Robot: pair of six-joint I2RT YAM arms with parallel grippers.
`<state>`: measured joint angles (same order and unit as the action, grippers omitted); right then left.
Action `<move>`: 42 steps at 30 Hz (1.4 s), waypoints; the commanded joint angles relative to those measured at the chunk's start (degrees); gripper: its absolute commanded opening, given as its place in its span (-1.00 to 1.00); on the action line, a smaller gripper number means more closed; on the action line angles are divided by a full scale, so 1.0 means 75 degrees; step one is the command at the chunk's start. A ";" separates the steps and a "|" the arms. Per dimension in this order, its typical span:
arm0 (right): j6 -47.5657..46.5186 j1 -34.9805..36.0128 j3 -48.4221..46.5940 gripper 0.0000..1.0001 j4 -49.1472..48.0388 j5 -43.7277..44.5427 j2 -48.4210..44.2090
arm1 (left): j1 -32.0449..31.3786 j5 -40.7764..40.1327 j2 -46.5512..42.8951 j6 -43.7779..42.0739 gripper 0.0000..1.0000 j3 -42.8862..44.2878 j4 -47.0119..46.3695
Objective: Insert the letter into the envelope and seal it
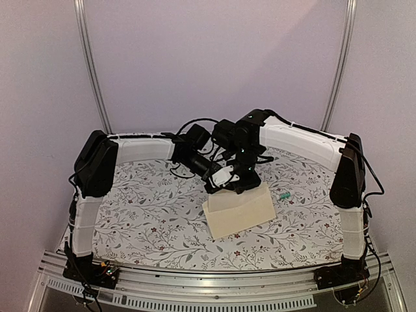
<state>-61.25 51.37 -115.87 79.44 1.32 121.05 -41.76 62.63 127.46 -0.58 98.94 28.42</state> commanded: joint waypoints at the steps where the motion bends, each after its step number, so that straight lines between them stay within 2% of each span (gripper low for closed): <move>1: 0.0136 0.0006 -0.0066 -0.93 -0.0037 -0.0394 -0.0140 | -0.0107 0.0181 0.0134 0.0013 -1.00 0.0001 -0.0046; 11: 0.0198 0.0006 -0.0013 -0.83 -0.0052 -0.0401 -0.0022 | -0.0113 0.0215 0.0191 0.0007 -1.00 0.0026 -0.0063; 18: 0.0210 -0.0018 0.0180 -1.00 -0.0054 -0.0458 0.0026 | -0.0106 0.0240 0.0242 0.0011 -1.00 0.0061 -0.0075; 24: 0.0167 -0.0030 0.0367 -1.00 -0.0041 -0.0378 -0.0030 | -0.0101 0.0219 0.0284 0.0060 -1.00 0.0074 -0.0075; 32: -0.0196 0.0031 0.0442 -1.00 -0.0043 0.0449 -0.0181 | -0.0111 0.0207 0.0357 0.0345 -1.00 0.0109 -0.0151; 42: -0.0223 0.0344 -0.0065 -1.00 -0.0035 0.0154 0.0293 | -0.0107 0.0210 0.0357 0.0605 -1.00 0.0096 -0.0308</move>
<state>-62.13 52.73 -114.19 78.63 3.18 121.30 -42.00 63.48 129.49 2.70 98.94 27.68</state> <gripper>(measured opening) 0.003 0.004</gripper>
